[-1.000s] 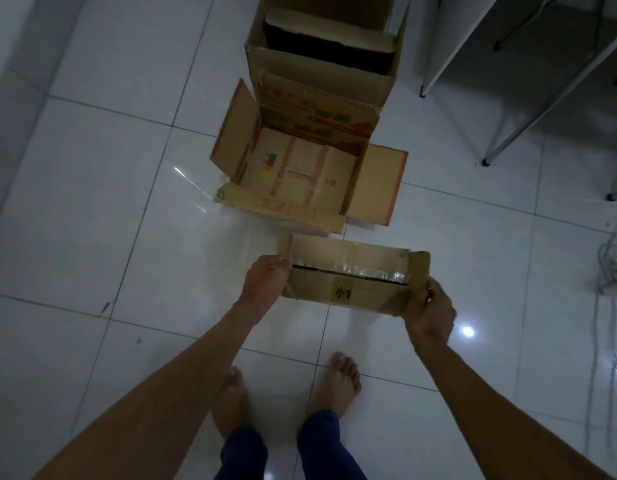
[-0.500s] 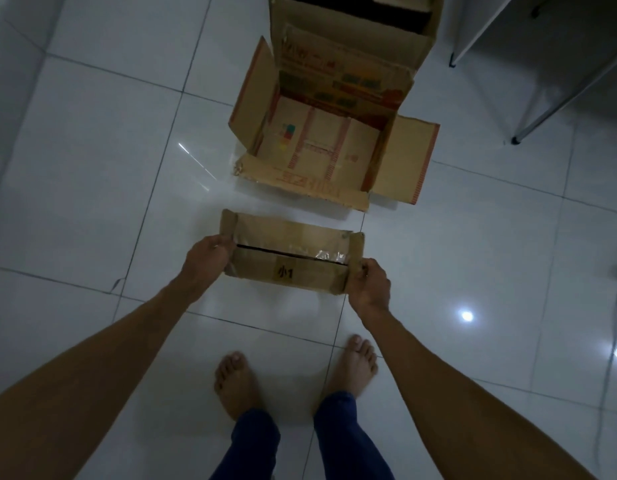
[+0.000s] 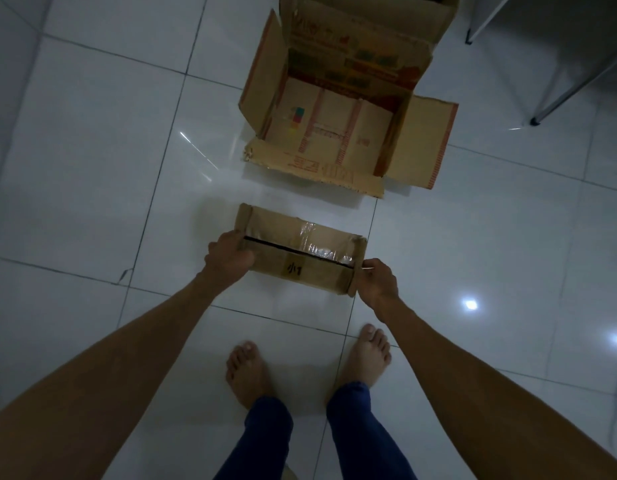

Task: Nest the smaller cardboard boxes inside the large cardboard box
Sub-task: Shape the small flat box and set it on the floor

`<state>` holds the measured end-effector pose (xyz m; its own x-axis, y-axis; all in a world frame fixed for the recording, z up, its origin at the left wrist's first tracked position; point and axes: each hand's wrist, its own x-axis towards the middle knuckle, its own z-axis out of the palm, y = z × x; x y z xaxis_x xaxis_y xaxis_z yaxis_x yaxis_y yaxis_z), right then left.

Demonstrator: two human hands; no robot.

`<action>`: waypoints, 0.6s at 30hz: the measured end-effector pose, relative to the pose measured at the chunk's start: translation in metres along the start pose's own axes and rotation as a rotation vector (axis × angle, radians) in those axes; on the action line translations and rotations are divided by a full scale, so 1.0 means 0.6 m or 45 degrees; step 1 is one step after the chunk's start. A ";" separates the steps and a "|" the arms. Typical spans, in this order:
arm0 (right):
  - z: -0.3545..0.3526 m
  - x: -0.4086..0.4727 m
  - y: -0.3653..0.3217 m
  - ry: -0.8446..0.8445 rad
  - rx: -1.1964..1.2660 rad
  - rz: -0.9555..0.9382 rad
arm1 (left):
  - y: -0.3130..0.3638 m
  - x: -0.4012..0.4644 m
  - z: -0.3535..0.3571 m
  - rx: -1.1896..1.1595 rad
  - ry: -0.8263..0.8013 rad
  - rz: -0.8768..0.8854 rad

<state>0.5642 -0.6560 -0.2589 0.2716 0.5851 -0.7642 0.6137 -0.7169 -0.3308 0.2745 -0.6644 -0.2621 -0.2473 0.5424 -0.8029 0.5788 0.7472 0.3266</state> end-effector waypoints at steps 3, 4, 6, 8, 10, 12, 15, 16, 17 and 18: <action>0.009 -0.011 -0.001 0.046 0.047 -0.057 | -0.008 -0.012 0.018 0.330 0.187 0.144; 0.011 -0.018 -0.003 0.130 -0.002 -0.105 | -0.011 -0.020 0.025 0.426 0.321 0.248; 0.013 -0.034 -0.007 0.390 -0.209 -0.303 | -0.013 -0.033 0.033 0.598 0.554 0.516; 0.013 -0.043 -0.017 0.541 -0.371 -0.604 | -0.008 -0.039 0.036 0.765 0.596 0.754; 0.017 -0.040 -0.030 0.489 -0.525 -0.812 | 0.000 -0.040 0.045 0.925 0.469 0.868; 0.024 -0.027 -0.052 0.372 -0.729 -0.890 | 0.010 -0.037 0.055 0.988 0.322 0.848; 0.039 0.011 -0.089 0.197 -0.926 -0.882 | 0.019 -0.027 0.071 0.936 0.244 0.757; 0.045 0.025 -0.101 0.128 -0.942 -0.856 | 0.018 -0.023 0.075 0.923 0.246 0.744; 0.051 0.040 -0.111 0.055 -0.958 -0.823 | 0.016 -0.020 0.079 0.907 0.254 0.739; 0.058 0.055 -0.119 -0.012 -0.989 -0.787 | 0.013 -0.017 0.083 0.889 0.267 0.735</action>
<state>0.5036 -0.5984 -0.2797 -0.2640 0.7667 -0.5851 0.9617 0.1630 -0.2203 0.3205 -0.6835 -0.2761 0.1283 0.8675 -0.4806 0.9755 -0.0232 0.2186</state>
